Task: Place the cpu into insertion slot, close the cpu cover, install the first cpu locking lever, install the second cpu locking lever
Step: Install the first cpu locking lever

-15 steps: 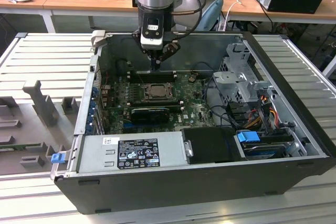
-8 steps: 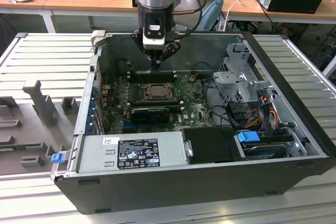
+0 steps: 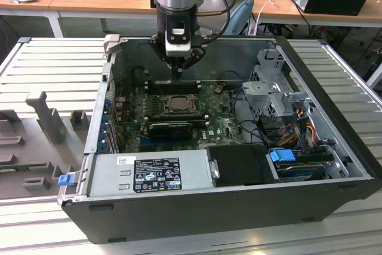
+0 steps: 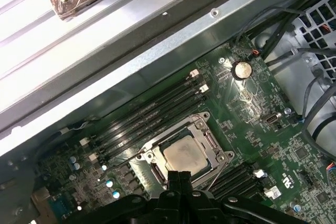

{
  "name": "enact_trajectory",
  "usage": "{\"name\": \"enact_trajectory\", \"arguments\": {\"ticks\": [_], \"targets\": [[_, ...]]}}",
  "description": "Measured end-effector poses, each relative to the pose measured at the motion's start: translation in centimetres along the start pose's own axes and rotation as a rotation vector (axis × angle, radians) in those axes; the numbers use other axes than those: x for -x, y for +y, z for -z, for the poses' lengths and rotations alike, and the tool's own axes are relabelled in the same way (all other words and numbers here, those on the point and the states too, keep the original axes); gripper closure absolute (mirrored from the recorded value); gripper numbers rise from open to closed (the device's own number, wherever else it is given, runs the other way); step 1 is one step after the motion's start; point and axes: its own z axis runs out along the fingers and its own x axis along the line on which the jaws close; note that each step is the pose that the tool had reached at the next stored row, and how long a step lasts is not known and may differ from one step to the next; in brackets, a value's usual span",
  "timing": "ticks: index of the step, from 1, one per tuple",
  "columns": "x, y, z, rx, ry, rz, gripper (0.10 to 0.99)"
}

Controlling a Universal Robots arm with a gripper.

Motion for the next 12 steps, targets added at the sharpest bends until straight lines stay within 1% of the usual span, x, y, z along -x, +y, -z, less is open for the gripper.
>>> {"name": "enact_trajectory", "arguments": {"ticks": [8,12], "targets": [[0.00,0.00,0.00,0.000,0.0033,0.063,0.980],[0.00,0.00,0.00,0.000,0.0054,0.105,0.980]]}}
